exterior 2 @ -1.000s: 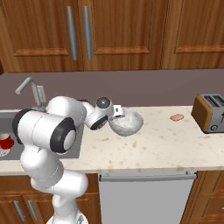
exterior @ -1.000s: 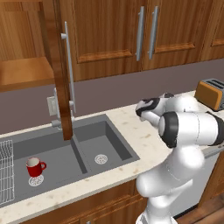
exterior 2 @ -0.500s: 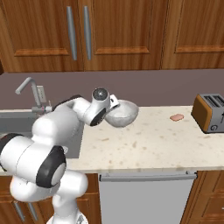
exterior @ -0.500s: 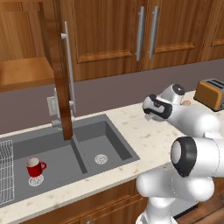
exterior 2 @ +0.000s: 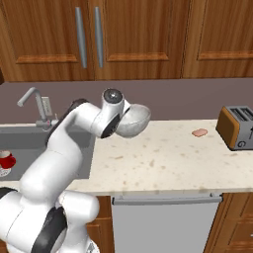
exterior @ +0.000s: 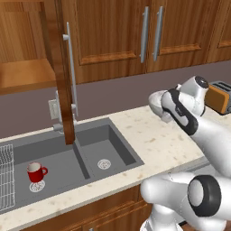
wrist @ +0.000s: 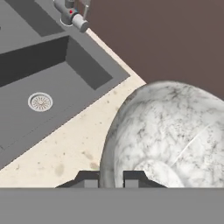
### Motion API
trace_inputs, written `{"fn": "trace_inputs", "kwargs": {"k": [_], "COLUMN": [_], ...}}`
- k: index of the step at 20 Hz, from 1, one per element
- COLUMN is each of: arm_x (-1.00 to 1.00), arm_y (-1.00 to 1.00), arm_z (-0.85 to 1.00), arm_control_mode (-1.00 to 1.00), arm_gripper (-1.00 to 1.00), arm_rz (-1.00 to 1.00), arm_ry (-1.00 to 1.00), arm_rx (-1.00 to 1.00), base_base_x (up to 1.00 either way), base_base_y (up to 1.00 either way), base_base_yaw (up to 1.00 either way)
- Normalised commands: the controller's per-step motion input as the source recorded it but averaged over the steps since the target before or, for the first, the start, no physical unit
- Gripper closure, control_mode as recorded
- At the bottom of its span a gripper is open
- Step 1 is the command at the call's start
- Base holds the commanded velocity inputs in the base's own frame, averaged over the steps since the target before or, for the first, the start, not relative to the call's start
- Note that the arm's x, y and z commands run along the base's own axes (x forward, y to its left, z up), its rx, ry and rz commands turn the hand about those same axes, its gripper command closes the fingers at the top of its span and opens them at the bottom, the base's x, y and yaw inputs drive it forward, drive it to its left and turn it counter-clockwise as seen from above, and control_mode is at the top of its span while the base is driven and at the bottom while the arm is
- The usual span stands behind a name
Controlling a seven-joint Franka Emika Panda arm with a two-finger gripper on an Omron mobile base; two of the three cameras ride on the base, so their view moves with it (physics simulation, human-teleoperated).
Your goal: Pick the mug and place it in the sink. Pick the bowl and place it in the open cabinet and then close the cabinet.
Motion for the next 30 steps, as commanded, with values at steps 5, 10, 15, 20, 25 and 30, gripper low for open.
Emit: {"fn": "trace_inputs", "kwargs": {"k": [5,10,15,20,25,30], "arm_x": [-0.63,-0.92,-0.85,-0.65,-0.48,-0.45], "arm_y": [0.0,-0.05,-0.17,-0.03,0.0,0.03], "arm_z": [0.66,0.26,0.16,0.23,0.17,0.07], "arm_control_mode": [-1.0,-1.0,-1.0,-1.0,-1.0,-1.0], "arm_gripper": [1.0,1.0,1.0,1.0,1.0,1.0], "arm_rz": [0.22,0.15,0.05,0.07,0.06,0.06], "arm_ry": [0.0,0.0,-0.04,-0.08,-0.08,-0.01], "arm_rx": [-0.11,-0.04,0.0,0.01,0.01,0.01], "base_base_x": [0.0,0.0,0.0,0.0,0.0,0.0], "base_base_y": [0.0,0.0,0.0,0.0,0.0,0.0], "base_base_yaw": [0.0,0.0,0.0,0.0,0.0,0.0]}}
